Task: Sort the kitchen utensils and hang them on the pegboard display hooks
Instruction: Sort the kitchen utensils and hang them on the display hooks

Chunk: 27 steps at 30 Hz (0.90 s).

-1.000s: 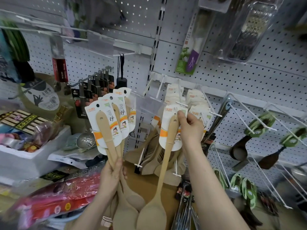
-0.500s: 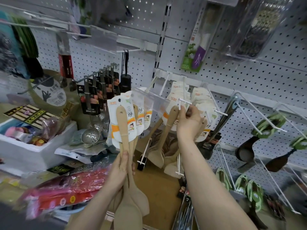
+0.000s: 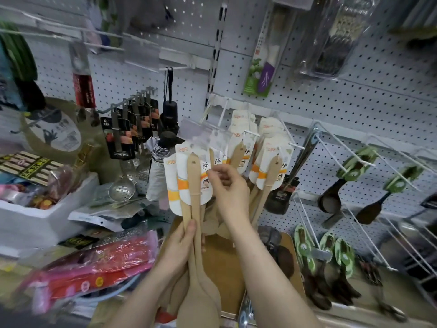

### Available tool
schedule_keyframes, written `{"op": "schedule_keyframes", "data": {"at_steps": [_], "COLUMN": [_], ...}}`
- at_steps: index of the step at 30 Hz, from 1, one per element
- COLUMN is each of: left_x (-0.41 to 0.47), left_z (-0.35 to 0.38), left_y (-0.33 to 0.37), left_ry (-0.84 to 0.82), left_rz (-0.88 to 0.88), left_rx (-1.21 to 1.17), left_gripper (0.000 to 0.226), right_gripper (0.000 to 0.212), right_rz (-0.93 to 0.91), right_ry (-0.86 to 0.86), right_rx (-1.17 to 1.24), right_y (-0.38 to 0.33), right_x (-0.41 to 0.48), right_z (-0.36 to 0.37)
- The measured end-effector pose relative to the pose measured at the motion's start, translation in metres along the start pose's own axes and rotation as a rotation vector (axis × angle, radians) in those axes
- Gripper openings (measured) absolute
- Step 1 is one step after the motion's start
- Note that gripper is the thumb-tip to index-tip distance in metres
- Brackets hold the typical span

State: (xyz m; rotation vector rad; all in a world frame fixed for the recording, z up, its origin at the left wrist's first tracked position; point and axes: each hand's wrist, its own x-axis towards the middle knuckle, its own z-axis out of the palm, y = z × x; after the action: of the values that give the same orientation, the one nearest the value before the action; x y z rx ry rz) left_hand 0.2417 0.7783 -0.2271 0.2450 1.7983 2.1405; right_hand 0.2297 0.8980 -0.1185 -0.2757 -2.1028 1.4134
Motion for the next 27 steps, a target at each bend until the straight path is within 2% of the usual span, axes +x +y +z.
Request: {"op": "schedule_keyframes", "data": {"at_steps": [7,11,18,22,25,27], "left_x": [-0.014,-0.019,-0.019,-0.009,0.000,0.005], "left_z": [-0.008,-0.006,0.004,0.009,0.011,0.009], "left_y": [-0.003,-0.005,-0.005,-0.001,0.003,0.005], "left_ry": [-0.037,-0.046,-0.041,0.024,0.058,0.126], "left_rz": [0.022,0.020,-0.061,-0.049,-0.005,0.017], "left_rx": [0.105,0.140,0.059,0.031,0.013,0.009], "left_gripper": [0.042,0.040,0.034,0.020,0.030,0.029], "right_gripper": [0.032,0.023,0.024,0.021,0.010,0.015], "right_rz": [0.093,0.105,0.134,0.161,0.193,0.223], "right_ry": [-0.019,-0.006,-0.075,-0.111,-0.048,0.019], "right_rx": [0.031,0.021,0.175,0.332,0.402,0.442], "right_y": [-0.006,-0.004,0.002,0.005,0.007,0.009], "right_x": [-0.015,-0.018,-0.011,-0.005,0.001,0.006], "right_z": [-0.004,-0.008,-0.018,-0.026,-0.032,-0.038]}}
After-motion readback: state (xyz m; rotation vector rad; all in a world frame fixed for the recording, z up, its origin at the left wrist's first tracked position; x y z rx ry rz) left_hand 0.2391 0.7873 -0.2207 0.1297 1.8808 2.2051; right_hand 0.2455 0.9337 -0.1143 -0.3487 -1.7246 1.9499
